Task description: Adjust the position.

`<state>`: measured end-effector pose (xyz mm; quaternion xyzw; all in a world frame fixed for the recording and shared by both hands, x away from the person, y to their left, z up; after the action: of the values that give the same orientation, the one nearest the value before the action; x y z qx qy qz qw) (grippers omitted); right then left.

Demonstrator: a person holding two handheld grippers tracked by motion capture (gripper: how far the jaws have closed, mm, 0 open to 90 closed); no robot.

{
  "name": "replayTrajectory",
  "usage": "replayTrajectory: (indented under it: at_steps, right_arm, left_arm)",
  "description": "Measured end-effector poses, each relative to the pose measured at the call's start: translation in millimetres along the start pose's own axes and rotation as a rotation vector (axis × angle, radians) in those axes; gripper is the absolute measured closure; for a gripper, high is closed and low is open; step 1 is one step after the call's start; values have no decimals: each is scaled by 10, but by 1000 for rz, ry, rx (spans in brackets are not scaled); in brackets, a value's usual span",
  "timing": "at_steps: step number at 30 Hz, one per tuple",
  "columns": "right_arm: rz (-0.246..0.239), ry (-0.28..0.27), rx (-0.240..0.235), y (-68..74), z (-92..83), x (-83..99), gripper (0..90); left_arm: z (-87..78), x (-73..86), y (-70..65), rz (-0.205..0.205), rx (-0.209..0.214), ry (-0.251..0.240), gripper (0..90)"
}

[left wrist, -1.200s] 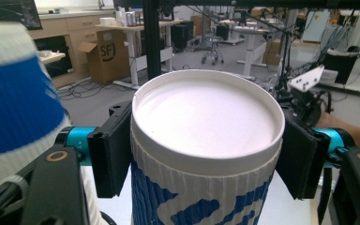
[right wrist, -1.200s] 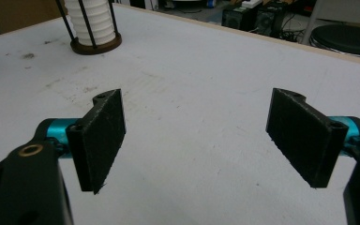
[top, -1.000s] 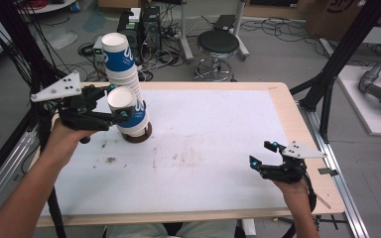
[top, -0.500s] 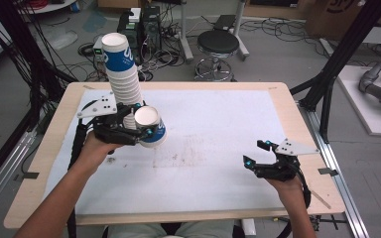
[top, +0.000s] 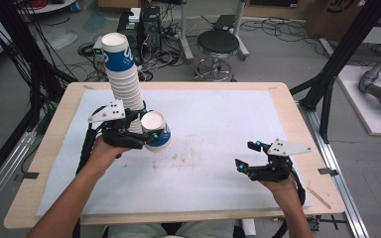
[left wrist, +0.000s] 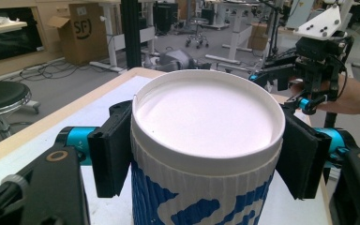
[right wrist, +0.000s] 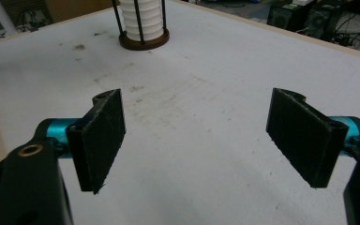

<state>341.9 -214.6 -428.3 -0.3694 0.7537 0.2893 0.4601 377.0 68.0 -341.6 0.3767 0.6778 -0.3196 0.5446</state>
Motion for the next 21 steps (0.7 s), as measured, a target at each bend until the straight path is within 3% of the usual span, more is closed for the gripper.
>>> replayTrajectory:
  at_steps: [10,21]
  right_arm:
    - [-21,-1,-75,131,118,-40,204]
    - [-72,-8,-177,392,363,-229,204]
  left_arm:
    - [117,59,-90,-8,31,-11,291]
    - [254,135,-205,-9,71,-4,291]
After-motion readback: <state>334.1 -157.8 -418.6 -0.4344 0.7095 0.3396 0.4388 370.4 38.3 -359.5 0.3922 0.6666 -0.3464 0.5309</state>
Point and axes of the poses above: each handheld gripper's, and its own axes: z roughly forward along the jaws, x roughly out of its underside, y roughly to its left, the point moved 10 cm from there along z, roughly forward along the jaws, and after that the axes turned 6 degrees about -x, right-handed, at the moved point
